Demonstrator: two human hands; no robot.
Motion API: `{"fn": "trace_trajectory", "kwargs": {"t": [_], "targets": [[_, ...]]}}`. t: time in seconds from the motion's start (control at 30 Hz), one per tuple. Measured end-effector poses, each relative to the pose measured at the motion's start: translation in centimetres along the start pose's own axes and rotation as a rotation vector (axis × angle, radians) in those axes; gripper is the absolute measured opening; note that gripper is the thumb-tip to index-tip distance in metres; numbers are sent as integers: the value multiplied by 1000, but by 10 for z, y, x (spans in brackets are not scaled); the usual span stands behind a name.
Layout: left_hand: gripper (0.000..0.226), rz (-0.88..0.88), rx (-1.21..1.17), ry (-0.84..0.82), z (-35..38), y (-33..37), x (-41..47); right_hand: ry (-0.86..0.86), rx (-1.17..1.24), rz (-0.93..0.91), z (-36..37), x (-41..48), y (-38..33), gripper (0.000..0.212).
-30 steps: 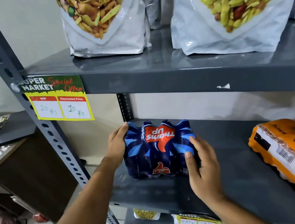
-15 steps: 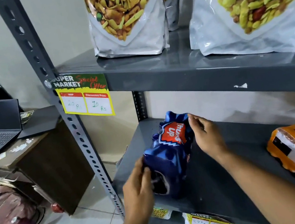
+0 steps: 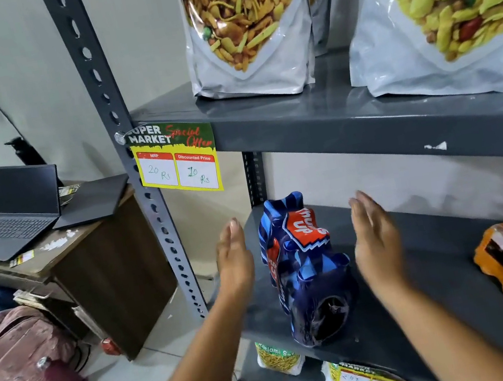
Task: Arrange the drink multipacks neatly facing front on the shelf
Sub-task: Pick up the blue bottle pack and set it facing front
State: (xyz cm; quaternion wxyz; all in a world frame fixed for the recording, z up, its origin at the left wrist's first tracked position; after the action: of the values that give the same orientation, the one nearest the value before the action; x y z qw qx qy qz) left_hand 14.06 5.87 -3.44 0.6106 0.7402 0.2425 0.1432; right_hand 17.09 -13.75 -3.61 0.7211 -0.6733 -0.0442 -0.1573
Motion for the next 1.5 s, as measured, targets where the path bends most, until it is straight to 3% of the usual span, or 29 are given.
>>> {"fn": "trace_trajectory", "kwargs": {"t": [0.07,0.17,0.27,0.37,0.47,0.67,0.77,0.87,1.0,1.17,1.3,1.5], "targets": [[61,-69,-14,-136,12,18,31,73,-5,-48,2,-58,8,75],[73,-71,-56,-368,26,33,54,41,-81,-113,23,-116,32,91],[73,-42,26,-468,35,33,57,12,-193,-154,41,-127,46,98],[64,-60,16,-456,38,24,56,5,-275,-92,38,-113,44,99],[59,-88,-42,-324,32,7,54,-50,-225,-54,23,-94,37,93],[51,-50,-14,-132,-6,-41,30,-206,217,107,-18,-40,69,70],[48,-51,-27,-186,-13,-55,17,-231,434,216,-21,-32,72,95],[55,-161,-76,-236,-10,-67,10,-193,573,332,-17,-31,76,97],[64,-263,-151,-263,-7,-71,8,-154,499,362,-14,-30,75,87],[62,-249,-142,-239,-8,-68,4,-154,429,358,-13,-29,74,84],[57,-240,-128,-243,-8,-64,-1,-140,415,364,-13,-29,73,63],[55,-240,-118,-240,-6,-61,-3,-143,377,390,-16,-29,80,49]]}}
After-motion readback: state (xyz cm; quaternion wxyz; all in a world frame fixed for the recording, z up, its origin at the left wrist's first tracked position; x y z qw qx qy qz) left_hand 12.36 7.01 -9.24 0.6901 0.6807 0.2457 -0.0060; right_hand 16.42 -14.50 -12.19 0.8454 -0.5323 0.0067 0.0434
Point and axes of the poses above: each hand's wrist, its own x-axis towards the middle knuckle, its own z-axis out of the palm, y = z × x, the point moved 1 cm from there along x, towards the middle knuckle, and after that the axes turned 11 degrees about x, right-handed, at the moved point
